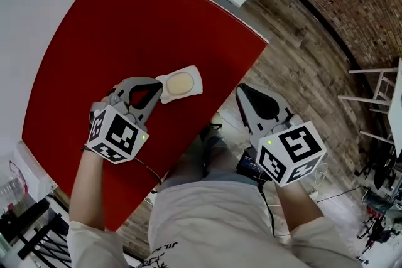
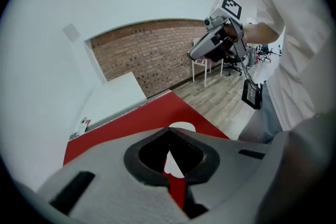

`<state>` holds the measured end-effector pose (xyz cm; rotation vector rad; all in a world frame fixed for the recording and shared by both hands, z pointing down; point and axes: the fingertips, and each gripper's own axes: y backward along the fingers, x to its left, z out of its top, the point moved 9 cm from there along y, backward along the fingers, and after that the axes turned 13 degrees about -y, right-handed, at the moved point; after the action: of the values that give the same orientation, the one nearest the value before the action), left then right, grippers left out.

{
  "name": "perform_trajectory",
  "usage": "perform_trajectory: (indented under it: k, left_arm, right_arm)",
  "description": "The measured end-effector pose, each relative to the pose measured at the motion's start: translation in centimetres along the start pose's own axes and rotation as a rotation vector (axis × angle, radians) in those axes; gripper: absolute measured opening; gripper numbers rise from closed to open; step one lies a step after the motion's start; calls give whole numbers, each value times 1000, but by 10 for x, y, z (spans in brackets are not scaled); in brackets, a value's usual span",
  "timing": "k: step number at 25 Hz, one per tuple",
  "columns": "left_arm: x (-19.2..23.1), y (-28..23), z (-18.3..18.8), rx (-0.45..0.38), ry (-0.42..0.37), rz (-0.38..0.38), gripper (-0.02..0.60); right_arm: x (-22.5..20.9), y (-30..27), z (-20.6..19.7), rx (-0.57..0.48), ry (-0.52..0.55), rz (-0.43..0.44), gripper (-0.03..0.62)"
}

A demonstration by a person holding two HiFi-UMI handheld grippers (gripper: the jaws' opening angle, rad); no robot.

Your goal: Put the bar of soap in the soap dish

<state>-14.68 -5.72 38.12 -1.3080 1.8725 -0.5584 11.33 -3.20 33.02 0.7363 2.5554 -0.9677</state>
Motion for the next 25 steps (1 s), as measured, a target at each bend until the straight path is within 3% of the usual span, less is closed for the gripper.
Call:
perform_trajectory:
  k: [4, 6, 11, 18, 21, 25]
  left_arm:
    - [-14, 30, 20, -31, 43, 52, 8]
    - [-23, 45, 30, -47, 107, 97, 8]
    - [-36, 76, 54, -183, 383, 282, 8]
    - [-81, 97, 68, -192, 698, 509, 8]
    - [-95, 95, 70, -166, 759, 537, 8]
    - [-97, 95, 72, -153, 756, 544, 8]
  right_arm:
    - [9, 26, 14, -31, 40, -2, 5]
    - [15, 39, 20, -42, 51, -2, 4]
    - [36, 50, 32, -94, 74, 17, 5]
    - [46, 59, 12, -94, 18, 35, 3]
    - [52, 53, 8, -63, 9, 61, 3]
    - [59, 50, 11, -46, 34, 79, 3]
